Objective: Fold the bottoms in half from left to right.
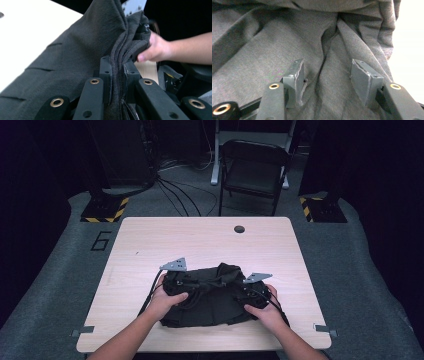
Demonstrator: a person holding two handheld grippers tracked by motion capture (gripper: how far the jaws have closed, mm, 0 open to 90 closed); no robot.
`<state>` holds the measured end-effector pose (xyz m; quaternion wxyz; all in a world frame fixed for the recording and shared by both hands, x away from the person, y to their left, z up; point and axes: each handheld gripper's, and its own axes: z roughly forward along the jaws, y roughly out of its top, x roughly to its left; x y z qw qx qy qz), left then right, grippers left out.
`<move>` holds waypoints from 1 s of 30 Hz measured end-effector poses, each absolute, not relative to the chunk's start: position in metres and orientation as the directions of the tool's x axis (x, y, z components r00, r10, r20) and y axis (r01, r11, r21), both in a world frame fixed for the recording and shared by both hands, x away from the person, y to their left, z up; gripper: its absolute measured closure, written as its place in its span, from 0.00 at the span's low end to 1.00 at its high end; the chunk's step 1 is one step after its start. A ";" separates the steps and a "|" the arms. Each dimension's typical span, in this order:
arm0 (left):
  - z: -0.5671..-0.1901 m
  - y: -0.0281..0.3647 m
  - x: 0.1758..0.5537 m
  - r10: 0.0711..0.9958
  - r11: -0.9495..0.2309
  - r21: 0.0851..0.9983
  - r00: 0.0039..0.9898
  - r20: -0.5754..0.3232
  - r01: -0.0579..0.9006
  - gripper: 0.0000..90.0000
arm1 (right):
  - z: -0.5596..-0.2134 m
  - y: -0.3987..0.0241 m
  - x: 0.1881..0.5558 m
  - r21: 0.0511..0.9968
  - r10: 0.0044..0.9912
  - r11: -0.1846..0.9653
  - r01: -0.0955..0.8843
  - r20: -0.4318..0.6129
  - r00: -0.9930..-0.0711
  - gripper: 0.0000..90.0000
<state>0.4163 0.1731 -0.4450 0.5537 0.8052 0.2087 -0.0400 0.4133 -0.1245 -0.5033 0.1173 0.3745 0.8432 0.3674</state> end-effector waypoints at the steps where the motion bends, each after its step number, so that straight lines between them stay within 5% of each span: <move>1: -0.448 0.173 0.415 0.290 -0.301 0.872 0.908 -0.302 0.386 0.90 | -0.503 -0.125 0.412 0.706 0.721 0.442 0.553 0.086 -0.687 0.50; 15: -0.484 0.168 0.399 0.306 -0.308 0.841 0.884 -0.355 0.444 0.90 | -0.503 -0.141 0.404 0.706 0.730 0.418 0.572 0.114 -0.674 0.50; 30: -0.505 0.158 0.388 0.325 -0.432 0.794 0.895 -0.304 0.427 0.89 | -0.496 -0.145 0.403 0.731 0.735 0.385 0.563 0.126 -0.666 0.50</move>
